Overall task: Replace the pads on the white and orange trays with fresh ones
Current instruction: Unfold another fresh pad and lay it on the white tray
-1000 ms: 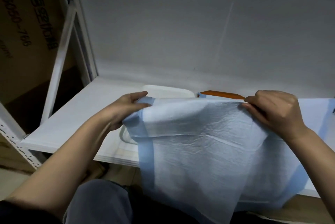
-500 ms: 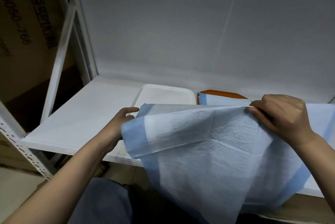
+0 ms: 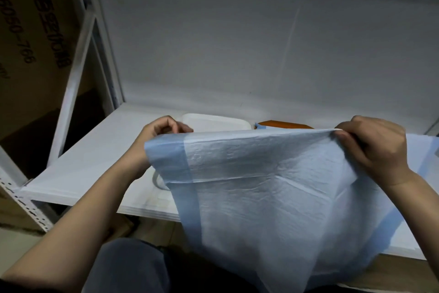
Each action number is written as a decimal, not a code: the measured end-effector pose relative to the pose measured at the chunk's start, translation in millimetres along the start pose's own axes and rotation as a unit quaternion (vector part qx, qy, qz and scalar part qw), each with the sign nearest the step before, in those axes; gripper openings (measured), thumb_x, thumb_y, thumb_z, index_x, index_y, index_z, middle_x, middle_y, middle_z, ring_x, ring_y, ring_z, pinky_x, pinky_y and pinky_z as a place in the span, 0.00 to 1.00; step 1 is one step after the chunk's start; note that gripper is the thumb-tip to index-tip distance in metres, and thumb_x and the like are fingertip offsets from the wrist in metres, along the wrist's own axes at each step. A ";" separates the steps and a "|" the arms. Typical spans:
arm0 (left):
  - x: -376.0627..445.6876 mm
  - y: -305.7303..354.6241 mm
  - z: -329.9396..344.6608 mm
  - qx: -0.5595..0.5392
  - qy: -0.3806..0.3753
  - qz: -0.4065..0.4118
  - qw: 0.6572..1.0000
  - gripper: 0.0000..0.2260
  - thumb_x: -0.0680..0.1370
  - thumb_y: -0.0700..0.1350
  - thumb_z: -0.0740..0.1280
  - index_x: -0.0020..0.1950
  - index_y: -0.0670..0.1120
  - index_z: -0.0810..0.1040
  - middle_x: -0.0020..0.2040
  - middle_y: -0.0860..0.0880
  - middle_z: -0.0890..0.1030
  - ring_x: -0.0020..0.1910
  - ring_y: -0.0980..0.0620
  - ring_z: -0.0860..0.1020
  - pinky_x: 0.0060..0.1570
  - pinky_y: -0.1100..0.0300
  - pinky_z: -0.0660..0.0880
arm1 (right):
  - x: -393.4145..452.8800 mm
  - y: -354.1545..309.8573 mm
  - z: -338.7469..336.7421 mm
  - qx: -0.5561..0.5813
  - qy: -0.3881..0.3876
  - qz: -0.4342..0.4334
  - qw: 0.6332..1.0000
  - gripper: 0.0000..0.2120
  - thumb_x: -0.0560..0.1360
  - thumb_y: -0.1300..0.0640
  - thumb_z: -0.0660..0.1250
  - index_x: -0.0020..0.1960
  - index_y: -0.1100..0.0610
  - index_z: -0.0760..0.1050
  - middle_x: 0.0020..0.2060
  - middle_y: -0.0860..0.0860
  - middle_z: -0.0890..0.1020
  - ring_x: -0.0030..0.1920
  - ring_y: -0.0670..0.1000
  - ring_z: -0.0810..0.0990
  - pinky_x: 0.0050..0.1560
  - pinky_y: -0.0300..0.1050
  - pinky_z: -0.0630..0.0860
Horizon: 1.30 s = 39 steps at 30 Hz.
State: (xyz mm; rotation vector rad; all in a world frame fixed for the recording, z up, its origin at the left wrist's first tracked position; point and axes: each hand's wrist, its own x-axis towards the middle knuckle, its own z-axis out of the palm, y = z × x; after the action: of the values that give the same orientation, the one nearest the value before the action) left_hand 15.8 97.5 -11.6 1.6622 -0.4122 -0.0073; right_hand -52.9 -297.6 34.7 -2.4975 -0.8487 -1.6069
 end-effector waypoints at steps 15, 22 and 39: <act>-18.4 6.0 -32.7 -0.067 0.021 -0.027 0.997 0.21 0.76 0.27 0.60 0.32 0.50 0.74 0.26 0.50 0.71 0.23 0.55 0.66 0.24 0.68 0.67 | 10.0 4.5 16.9 0.040 -0.014 0.141 0.989 0.18 0.78 0.50 0.61 0.38 0.62 0.79 0.27 0.50 0.74 0.33 0.45 0.66 0.34 0.33 0.63; -13.9 -3.1 -17.5 0.077 -0.088 -0.036 0.992 0.28 0.73 0.34 0.69 0.66 0.58 0.68 0.66 0.61 0.73 0.65 0.65 0.70 0.59 0.63 0.72 | 12.4 5.1 28.9 0.074 -0.037 0.214 0.973 0.17 0.77 0.48 0.60 0.40 0.60 0.78 0.29 0.48 0.72 0.33 0.45 0.68 0.36 0.31 0.64; 38.4 26.7 38.1 0.233 0.075 0.086 0.966 0.11 0.78 0.41 0.64 0.57 0.55 0.73 0.55 0.56 0.76 0.42 0.53 0.79 0.45 0.62 0.73 | 10.9 8.8 22.5 0.040 -0.037 0.135 0.989 0.20 0.79 0.47 0.58 0.40 0.59 0.80 0.30 0.50 0.78 0.34 0.45 0.69 0.33 0.35 0.63</act>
State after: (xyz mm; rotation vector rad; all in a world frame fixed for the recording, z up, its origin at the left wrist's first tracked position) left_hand 35.4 48.5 17.6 2.0668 -0.4648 0.3681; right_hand -26.8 -293.1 35.8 -2.5008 -0.5395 -1.3755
